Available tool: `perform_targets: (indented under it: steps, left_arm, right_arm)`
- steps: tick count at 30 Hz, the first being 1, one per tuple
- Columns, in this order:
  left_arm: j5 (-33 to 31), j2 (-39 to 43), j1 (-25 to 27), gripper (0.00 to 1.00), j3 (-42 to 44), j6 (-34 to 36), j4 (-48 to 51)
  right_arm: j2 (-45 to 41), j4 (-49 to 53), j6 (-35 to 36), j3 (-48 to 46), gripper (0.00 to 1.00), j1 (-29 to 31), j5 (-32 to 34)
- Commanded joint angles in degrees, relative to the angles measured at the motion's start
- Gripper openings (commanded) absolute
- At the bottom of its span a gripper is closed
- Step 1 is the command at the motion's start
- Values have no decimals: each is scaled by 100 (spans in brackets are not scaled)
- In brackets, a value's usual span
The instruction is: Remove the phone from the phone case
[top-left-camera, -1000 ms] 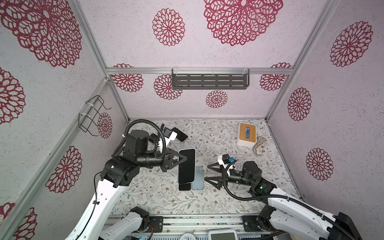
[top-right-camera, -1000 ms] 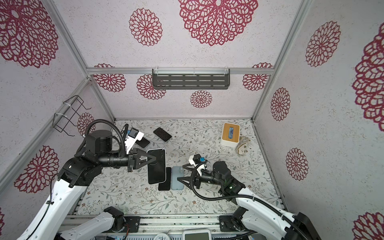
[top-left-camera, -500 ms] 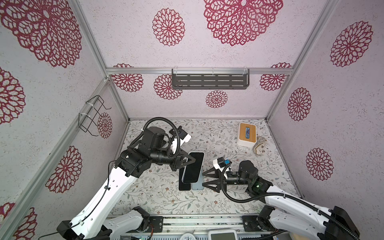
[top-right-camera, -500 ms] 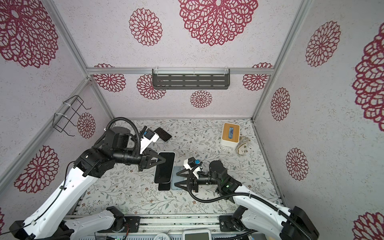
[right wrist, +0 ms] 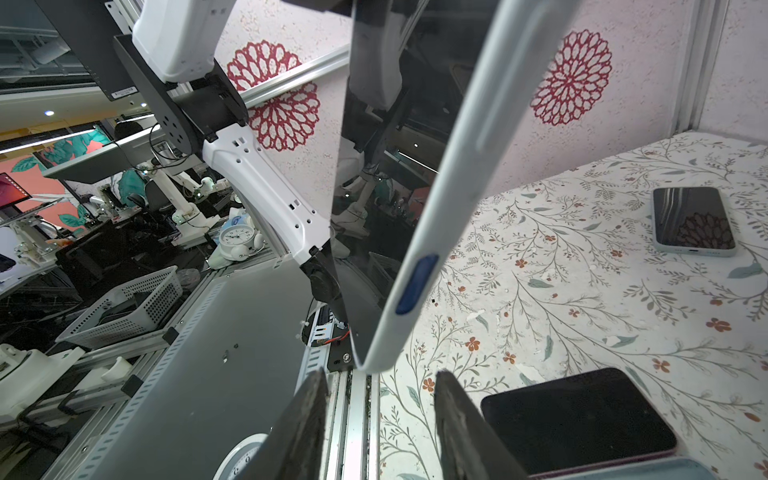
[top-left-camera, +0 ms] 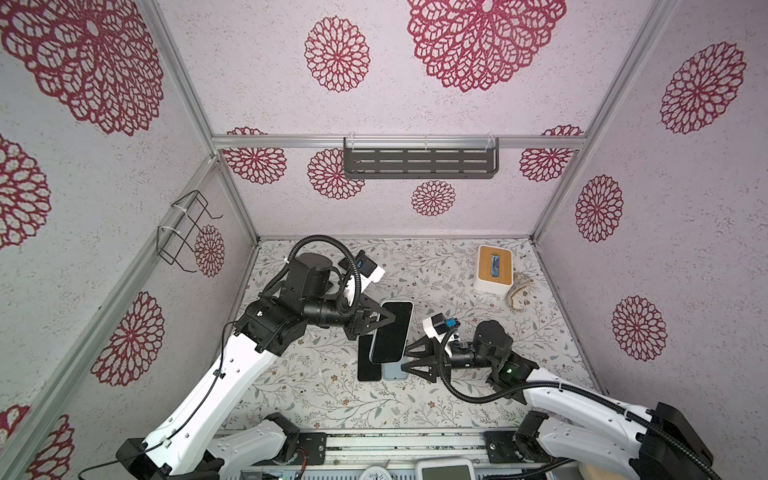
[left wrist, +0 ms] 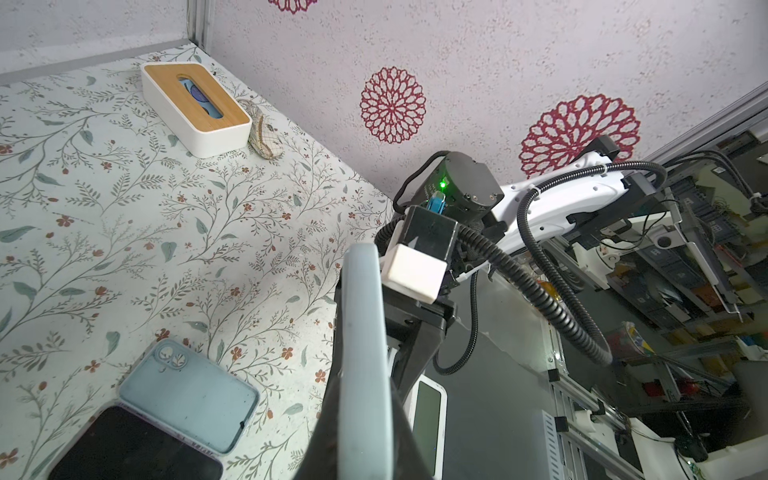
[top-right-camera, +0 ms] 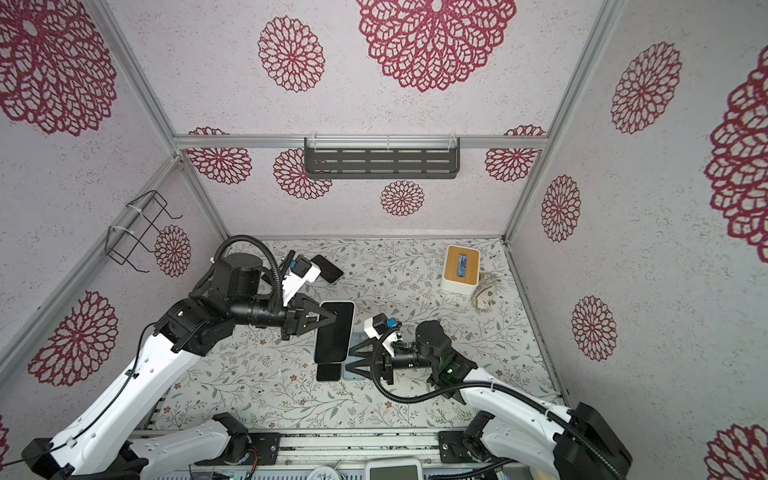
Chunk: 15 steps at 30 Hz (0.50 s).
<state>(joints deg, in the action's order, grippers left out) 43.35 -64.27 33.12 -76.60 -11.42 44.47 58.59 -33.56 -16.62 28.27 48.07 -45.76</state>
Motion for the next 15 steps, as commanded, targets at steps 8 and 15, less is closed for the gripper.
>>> perform_targets:
  steps: [8,15]
  left_arm:
    - [271,-24,63,0,46,-86,-443]
    - [288,-66,71,0,57,-139,-527]
  right_arm:
    - [8,-324,-54,161,42,31,-125]
    - [12,-370,-82,187,37,44,-152]
